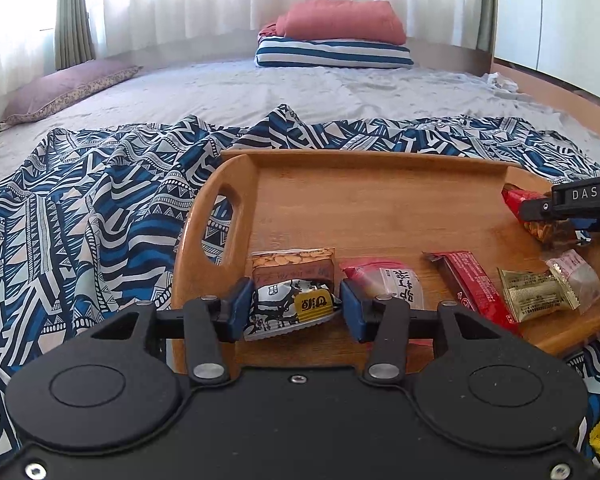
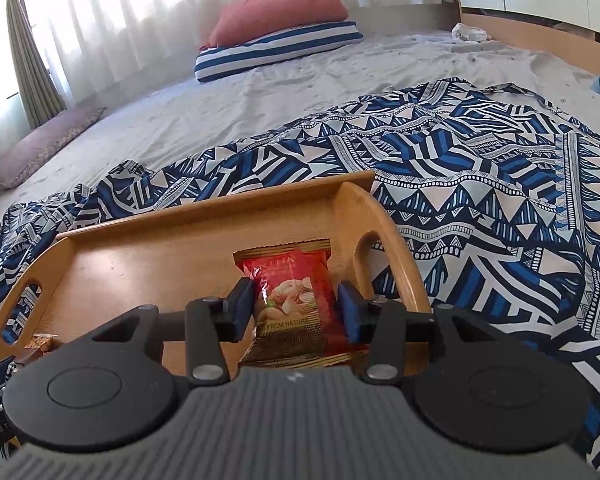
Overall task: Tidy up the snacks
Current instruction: 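Carry the wafer packet with the left tool while the right tool carries the nut bag to the tray, then open the left tool onto the tray while the right tool releases the nut bag there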
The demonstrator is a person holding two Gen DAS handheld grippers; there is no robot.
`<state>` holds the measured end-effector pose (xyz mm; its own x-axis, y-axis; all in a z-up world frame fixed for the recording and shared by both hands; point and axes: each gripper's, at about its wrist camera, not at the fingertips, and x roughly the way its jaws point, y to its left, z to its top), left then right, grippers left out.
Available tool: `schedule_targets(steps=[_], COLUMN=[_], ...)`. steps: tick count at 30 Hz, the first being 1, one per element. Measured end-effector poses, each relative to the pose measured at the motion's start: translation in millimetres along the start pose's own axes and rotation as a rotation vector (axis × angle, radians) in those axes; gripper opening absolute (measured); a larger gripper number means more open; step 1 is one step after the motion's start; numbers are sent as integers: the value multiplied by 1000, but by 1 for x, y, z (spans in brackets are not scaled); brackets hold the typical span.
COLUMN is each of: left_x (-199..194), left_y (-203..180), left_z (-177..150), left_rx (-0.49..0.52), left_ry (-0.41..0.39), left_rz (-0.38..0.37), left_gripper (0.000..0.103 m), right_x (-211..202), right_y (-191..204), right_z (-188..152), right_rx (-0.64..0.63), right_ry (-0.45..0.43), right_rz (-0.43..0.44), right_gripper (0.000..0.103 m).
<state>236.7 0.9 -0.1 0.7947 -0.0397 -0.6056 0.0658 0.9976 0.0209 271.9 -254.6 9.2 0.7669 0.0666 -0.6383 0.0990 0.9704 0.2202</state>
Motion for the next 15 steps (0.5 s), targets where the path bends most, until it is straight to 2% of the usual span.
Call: schedule_targets(steps=[3, 5, 8, 11, 15], left_x=[-2, -5, -14, -26, -44], left_y=[0, 0, -1, -1, -2], left_z=[1, 2, 4, 7, 10], left_rx=[0, 8, 23, 37, 39], left_ry=[2, -2, -7, -11, -11], left_rz=[2, 2, -3, -20, -50], left_gripper=[50, 61, 74, 83, 90], right_x=[-4, -10, -22, -35, -54], right_y=[1, 2, 8, 12, 16], right_z=[-1, -2, -2, -1, -3], right_rx=[-4, -3, -39, -71, -108], right_ry=[-1, -19, -46, -66, -88], right_rz=[37, 67, 72, 83, 92], right_gripper=[70, 78, 80, 87, 90])
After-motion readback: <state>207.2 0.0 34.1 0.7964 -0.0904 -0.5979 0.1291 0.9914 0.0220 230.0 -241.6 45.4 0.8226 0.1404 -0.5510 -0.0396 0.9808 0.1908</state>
